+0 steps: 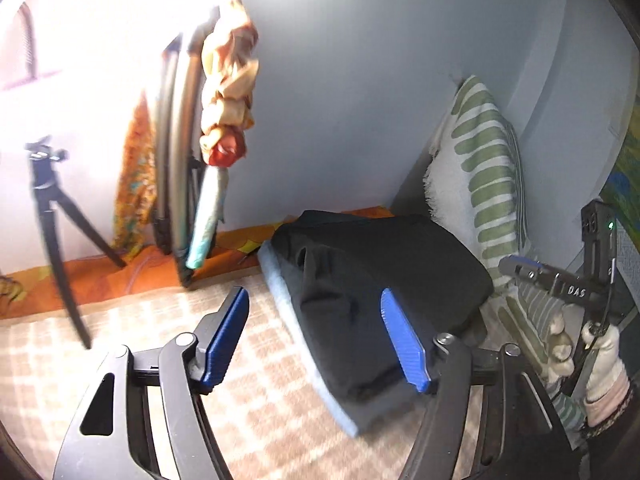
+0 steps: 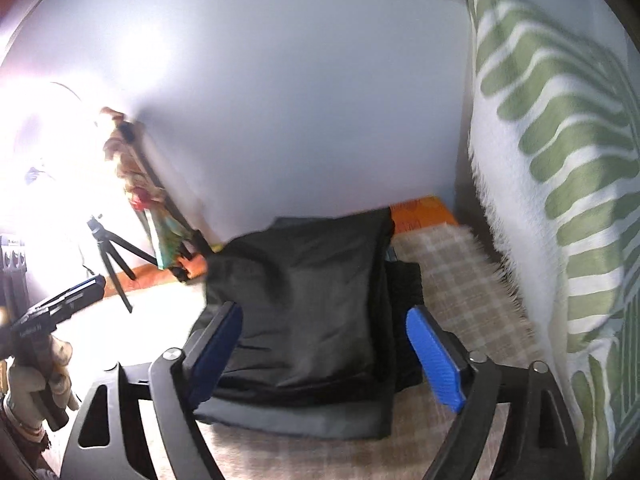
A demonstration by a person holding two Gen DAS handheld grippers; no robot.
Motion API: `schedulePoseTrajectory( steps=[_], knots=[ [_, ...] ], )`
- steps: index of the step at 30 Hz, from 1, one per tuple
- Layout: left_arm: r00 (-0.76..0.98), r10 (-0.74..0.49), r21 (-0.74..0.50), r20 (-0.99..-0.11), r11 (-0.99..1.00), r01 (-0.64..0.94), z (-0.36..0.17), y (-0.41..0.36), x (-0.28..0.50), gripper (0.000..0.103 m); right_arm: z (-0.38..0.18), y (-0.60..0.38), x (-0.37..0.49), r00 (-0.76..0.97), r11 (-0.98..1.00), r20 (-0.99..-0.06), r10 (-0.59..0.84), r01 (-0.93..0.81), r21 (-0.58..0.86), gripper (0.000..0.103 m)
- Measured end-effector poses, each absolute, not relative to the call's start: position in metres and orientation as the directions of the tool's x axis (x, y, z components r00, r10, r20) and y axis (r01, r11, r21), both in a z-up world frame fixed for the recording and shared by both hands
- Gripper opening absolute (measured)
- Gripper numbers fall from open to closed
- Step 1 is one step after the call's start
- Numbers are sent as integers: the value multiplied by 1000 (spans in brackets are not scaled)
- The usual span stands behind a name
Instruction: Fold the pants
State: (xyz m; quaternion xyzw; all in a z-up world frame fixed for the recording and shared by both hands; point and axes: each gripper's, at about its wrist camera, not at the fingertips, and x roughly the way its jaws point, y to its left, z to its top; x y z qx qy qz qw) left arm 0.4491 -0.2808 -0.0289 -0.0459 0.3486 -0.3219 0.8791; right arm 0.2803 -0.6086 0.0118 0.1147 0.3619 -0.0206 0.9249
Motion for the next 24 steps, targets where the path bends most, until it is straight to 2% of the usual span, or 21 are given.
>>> schedulePoseTrajectory(
  steps=[5, 9, 15, 24],
  knots=[
    [585, -594, -261, -552, 789, 556, -9, -264, 407, 80, 35, -572, 248, 767, 987, -642, 13, 91, 129, 100],
    [602, -600, -238, -527, 784, 573, 7, -255, 373, 80, 48, -545, 220, 787, 992, -617, 7, 72, 104, 103],
    [637, -583, -199, -505, 796, 571, 26, -240, 327, 83, 57, -513, 181, 809, 996, -588, -15, 66, 65, 103],
    [648, -589, -196, -483, 794, 576, 27, -222, 277, 86, 62, -486, 120, 828, 987, -556, -71, 139, 81, 103]
  ],
)
